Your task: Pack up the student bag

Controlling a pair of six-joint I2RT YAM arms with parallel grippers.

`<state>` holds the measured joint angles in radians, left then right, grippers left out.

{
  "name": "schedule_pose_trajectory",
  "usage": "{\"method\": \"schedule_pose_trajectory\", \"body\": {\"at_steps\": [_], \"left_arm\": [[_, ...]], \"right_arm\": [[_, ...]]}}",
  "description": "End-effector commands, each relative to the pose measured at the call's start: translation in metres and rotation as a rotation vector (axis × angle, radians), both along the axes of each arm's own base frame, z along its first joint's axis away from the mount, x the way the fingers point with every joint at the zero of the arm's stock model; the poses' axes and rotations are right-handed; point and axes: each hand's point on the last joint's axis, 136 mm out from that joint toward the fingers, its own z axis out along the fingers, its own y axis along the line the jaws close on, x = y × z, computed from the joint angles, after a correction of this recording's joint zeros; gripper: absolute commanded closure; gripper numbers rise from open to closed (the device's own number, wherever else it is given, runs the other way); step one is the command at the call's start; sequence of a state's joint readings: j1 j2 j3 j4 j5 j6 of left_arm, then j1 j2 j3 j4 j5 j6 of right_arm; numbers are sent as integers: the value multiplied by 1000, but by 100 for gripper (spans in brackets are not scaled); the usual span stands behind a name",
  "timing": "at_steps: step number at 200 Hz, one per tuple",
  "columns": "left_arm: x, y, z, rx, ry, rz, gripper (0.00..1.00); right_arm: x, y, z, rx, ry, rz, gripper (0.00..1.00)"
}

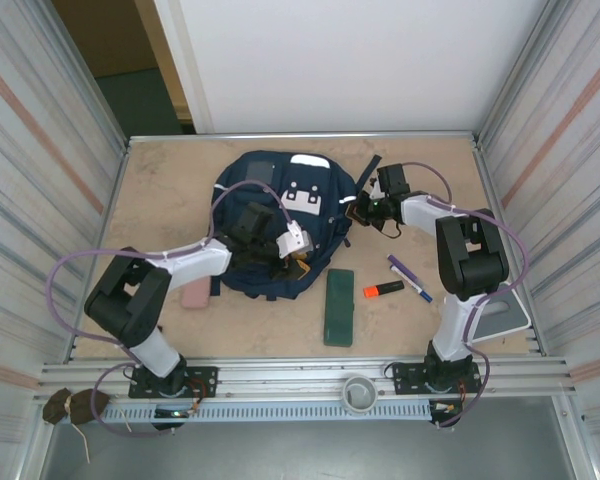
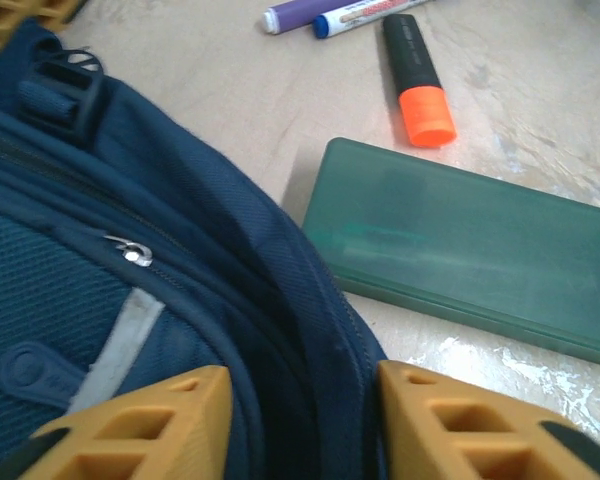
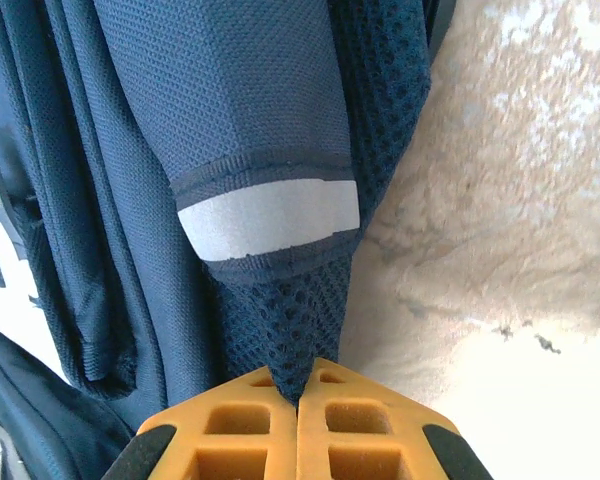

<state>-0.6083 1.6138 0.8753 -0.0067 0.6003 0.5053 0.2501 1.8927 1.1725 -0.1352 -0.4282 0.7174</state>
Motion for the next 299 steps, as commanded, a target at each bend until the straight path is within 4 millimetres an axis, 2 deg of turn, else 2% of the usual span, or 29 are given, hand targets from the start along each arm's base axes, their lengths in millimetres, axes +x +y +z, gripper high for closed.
{"method": "schedule_pose_trajectory", "body": {"at_steps": [1, 27, 46, 71, 104, 119, 142, 193, 237, 261, 287, 299], "left_arm": [[6, 11, 24, -14, -34, 113, 51], [27, 25, 52, -59, -88, 305, 46], [46, 48, 62, -58, -90, 503, 44], [59, 84, 64, -45, -8, 744, 41], [55, 118, 55, -130, 186, 940, 33], [52, 124, 48, -168, 274, 969, 30], [49, 132, 38, -138, 336, 1014, 29], [49, 145, 26, -101, 356, 1108, 28], [43, 163, 15, -85, 370, 1175, 26], [44, 170, 9, -102, 414, 1193, 25], [48, 170, 7, -132, 444, 1191, 25], [50, 167, 7, -136, 456, 1176, 25]], "right_arm": [[-12, 2, 6, -54, -17, 35, 98], [-13, 1, 6, -81, -23, 39, 97], [-12, 1, 11, -87, -37, 44, 97], [-13, 0, 18, -100, -57, 50, 96], [-16, -1, 20, -106, -58, 56, 97], [-17, -1, 21, -102, -60, 58, 97], [-21, 2, 24, -91, -68, 67, 97], [-25, 5, 29, -87, -84, 78, 97], [-31, -2, 28, -122, -88, 77, 95], [-33, -8, 33, -153, -104, 73, 89], [-40, -10, 35, -191, -109, 82, 70], [-42, -11, 38, -238, -128, 99, 63]]}}
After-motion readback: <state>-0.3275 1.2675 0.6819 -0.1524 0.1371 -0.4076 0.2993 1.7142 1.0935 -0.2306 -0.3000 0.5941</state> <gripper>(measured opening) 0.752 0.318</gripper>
